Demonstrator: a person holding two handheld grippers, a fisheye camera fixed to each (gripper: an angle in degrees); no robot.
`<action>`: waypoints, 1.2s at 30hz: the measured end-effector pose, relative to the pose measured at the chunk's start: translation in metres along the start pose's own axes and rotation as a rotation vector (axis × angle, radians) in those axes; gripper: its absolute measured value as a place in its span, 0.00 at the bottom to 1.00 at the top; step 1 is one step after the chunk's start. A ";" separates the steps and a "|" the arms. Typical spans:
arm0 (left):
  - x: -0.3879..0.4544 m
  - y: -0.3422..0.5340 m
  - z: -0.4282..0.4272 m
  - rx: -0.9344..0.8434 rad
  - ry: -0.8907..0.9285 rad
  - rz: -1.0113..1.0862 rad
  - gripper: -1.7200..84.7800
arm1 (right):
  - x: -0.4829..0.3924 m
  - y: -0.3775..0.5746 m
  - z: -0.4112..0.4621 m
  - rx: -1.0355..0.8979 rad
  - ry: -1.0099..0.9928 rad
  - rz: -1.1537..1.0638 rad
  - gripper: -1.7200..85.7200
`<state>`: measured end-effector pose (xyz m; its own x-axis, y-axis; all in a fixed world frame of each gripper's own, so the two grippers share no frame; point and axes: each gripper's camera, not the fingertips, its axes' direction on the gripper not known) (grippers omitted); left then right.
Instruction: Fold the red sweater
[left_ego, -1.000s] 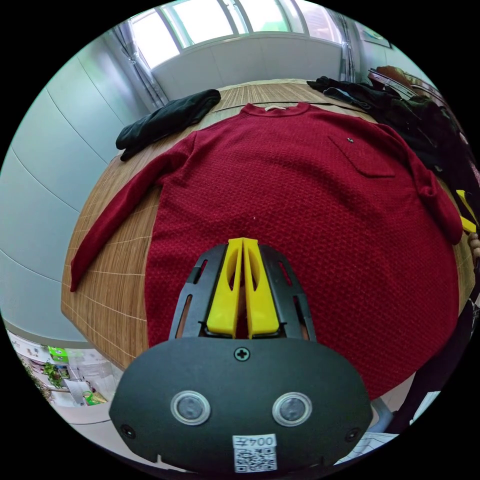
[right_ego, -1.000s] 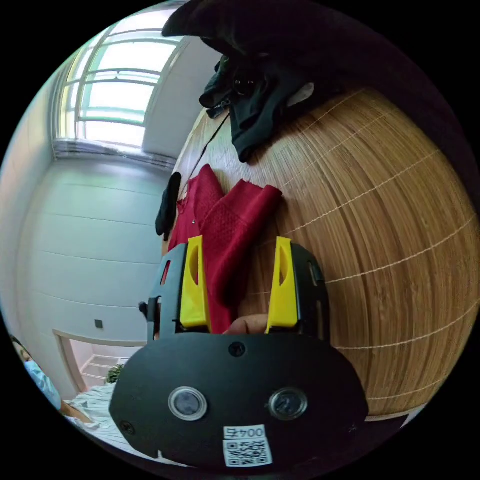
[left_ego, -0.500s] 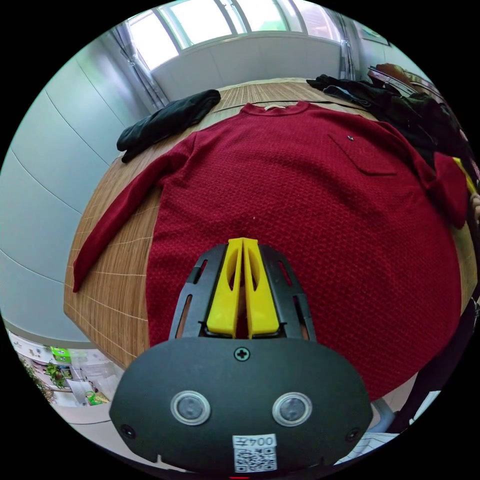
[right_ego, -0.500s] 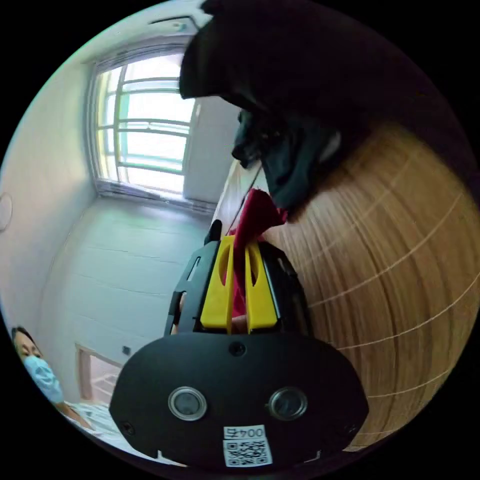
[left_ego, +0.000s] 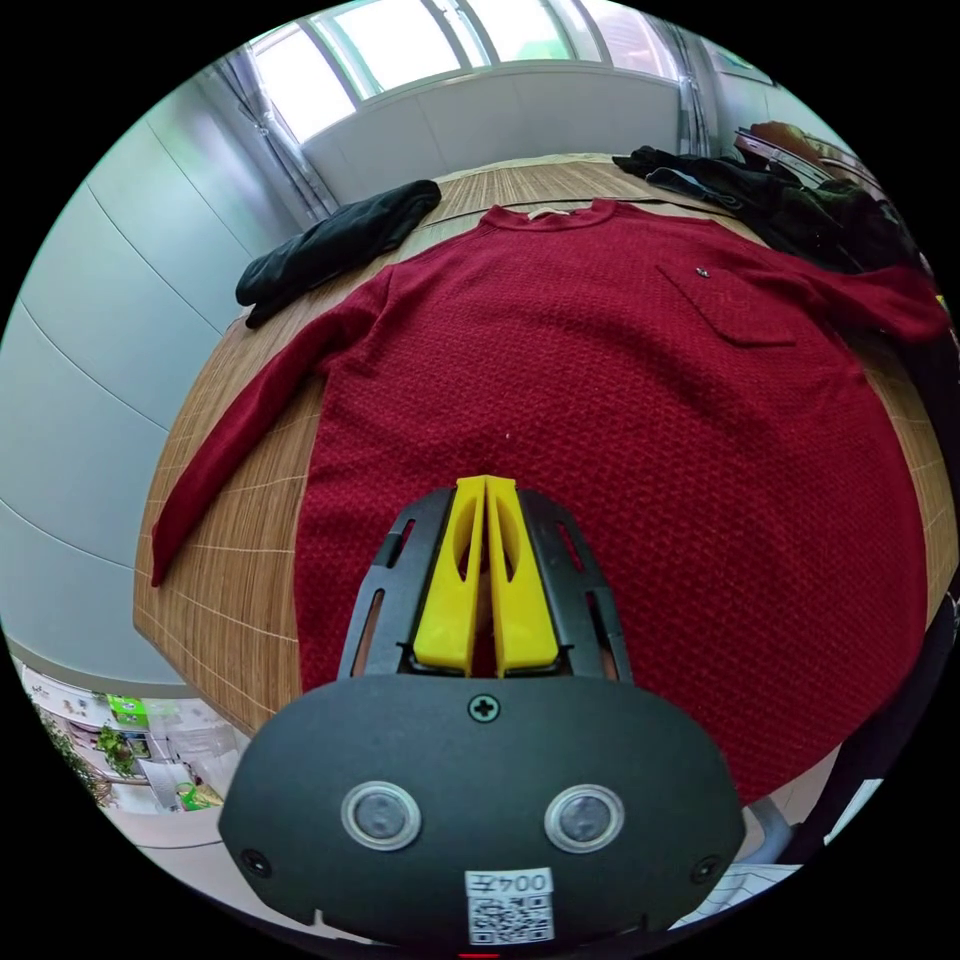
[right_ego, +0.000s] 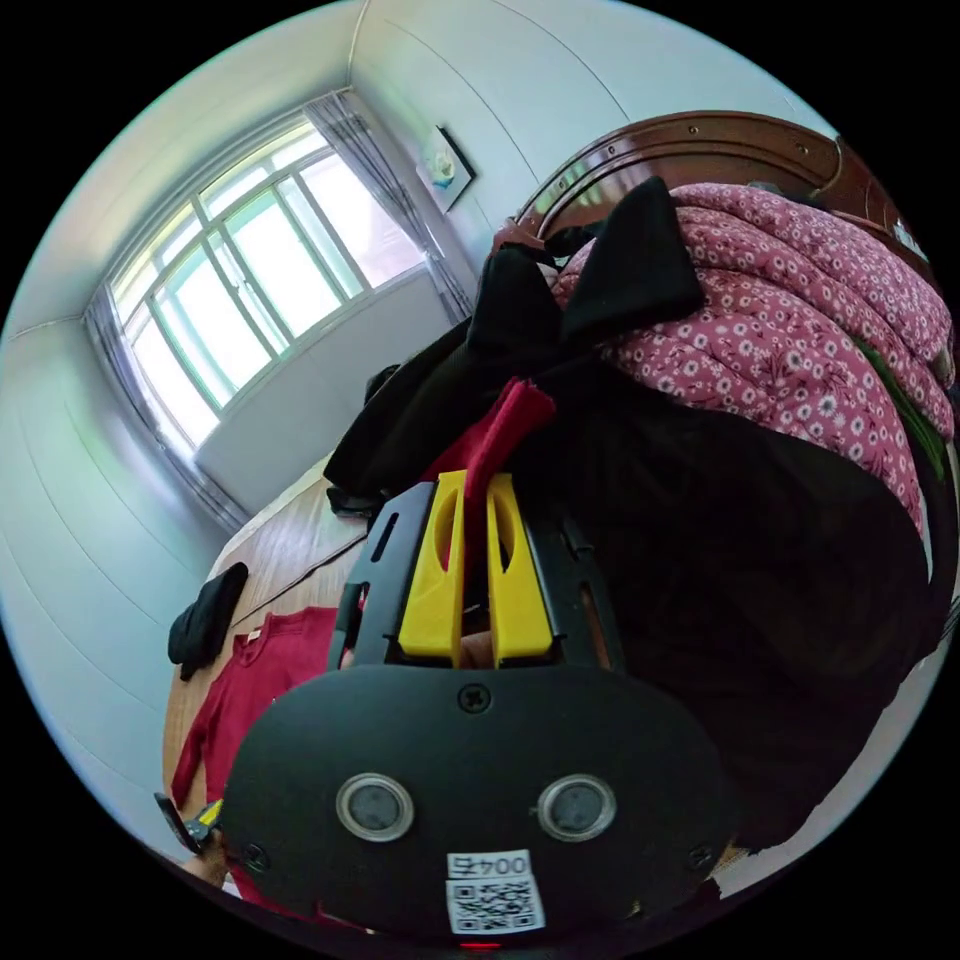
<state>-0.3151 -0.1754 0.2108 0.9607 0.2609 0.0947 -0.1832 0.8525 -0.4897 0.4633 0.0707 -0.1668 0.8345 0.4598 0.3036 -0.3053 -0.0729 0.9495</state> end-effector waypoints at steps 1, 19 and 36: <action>-0.001 0.000 0.001 0.000 0.001 0.000 0.02 | -0.016 0.001 -0.006 0.030 -0.021 -0.008 0.06; -0.025 -0.007 0.017 0.004 0.116 -0.051 0.02 | -0.518 0.150 0.017 0.170 -0.087 -0.871 0.07; -0.022 -0.018 0.044 0.008 0.148 -0.066 0.02 | -0.526 0.367 0.112 -0.163 -0.402 -1.031 0.09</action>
<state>-0.3417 -0.1765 0.2562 0.9908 0.1351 -0.0024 -0.1197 0.8692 -0.4797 -0.0366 -0.2967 0.0313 0.8019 -0.0882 -0.5909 0.5860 0.3082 0.7494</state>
